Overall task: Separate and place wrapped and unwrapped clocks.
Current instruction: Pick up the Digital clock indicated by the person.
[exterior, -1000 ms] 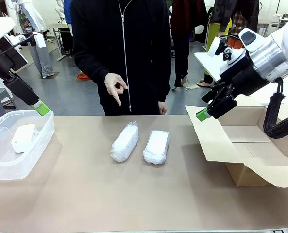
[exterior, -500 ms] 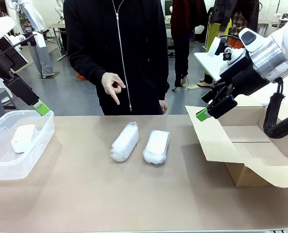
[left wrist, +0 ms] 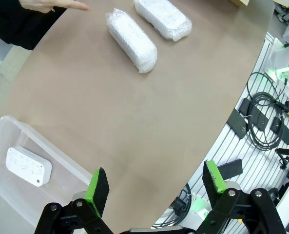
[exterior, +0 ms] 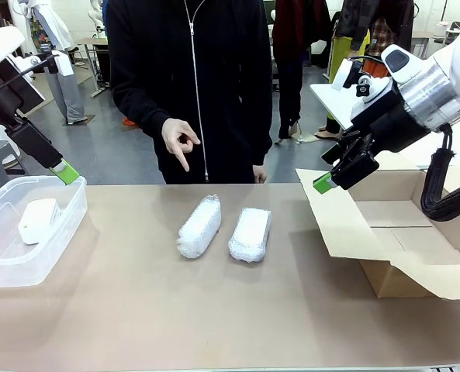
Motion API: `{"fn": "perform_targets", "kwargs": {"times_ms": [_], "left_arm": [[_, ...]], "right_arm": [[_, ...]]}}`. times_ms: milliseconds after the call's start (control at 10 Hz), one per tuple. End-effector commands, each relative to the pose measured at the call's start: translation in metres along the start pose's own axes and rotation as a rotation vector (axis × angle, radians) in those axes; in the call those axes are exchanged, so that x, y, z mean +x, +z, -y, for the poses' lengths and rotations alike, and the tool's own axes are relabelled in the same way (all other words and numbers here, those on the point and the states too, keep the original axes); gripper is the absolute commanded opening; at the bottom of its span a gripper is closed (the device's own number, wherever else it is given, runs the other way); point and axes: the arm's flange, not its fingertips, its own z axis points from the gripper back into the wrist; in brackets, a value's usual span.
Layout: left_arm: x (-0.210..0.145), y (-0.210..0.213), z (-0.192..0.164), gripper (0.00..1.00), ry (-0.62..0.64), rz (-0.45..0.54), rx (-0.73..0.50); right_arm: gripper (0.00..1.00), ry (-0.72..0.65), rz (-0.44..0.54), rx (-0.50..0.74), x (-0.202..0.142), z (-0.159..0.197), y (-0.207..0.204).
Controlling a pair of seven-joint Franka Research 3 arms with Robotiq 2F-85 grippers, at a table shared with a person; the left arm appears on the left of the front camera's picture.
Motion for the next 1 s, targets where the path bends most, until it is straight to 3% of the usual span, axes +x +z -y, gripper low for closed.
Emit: {"fn": "perform_targets", "kwargs": {"times_ms": [0, 900], "left_arm": [[0.0003, 0.0010, 0.0007, 1.00, -0.001, 0.009, 0.006], [0.0003, 0.0010, 0.0007, 1.00, -0.001, 0.009, 0.006]], "right_arm": [[1.00, -0.002, 0.015, 0.021, -0.0006, 0.0008, -0.0017], [1.00, -0.002, 0.015, 0.021, -0.0006, 0.0008, -0.0017]]}}
